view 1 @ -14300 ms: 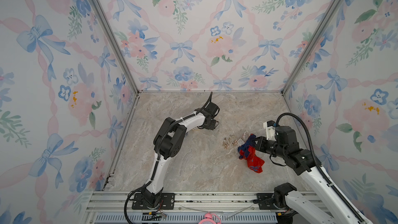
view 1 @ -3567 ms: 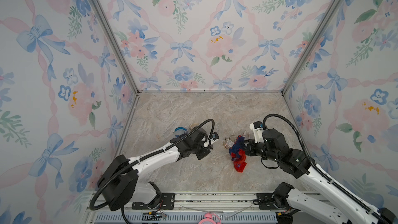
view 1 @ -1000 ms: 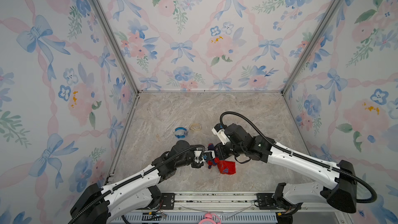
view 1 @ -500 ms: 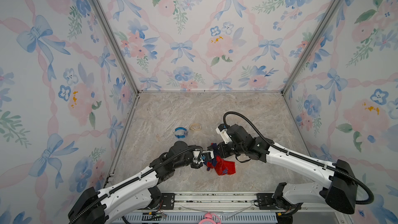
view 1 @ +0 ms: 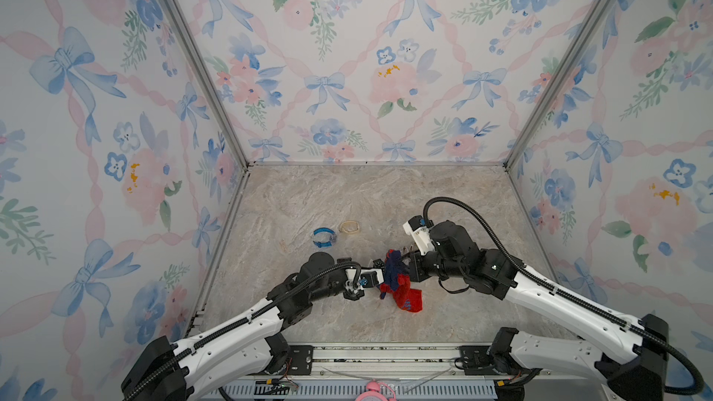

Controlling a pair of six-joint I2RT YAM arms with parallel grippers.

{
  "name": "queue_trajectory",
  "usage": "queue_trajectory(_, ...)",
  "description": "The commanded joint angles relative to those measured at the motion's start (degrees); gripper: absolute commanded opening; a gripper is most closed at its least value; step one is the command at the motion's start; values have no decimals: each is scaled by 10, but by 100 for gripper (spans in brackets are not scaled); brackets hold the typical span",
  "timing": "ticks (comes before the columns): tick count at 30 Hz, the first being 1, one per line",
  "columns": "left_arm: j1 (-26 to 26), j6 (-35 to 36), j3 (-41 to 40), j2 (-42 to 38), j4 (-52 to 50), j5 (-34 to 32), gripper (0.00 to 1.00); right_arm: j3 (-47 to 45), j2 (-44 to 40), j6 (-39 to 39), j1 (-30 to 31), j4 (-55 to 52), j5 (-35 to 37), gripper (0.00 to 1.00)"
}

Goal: Wipe the watch dial
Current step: Wipe the dirt from the watch dial.

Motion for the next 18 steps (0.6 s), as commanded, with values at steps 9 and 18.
queue_trajectory(9,-4,2,26,17,-13,2,6,78,77,-2,48,13,-3,0)
queue_trajectory(18,-5,4,21,0,-7,-4,6,52,125,0,36,30,-17,0)
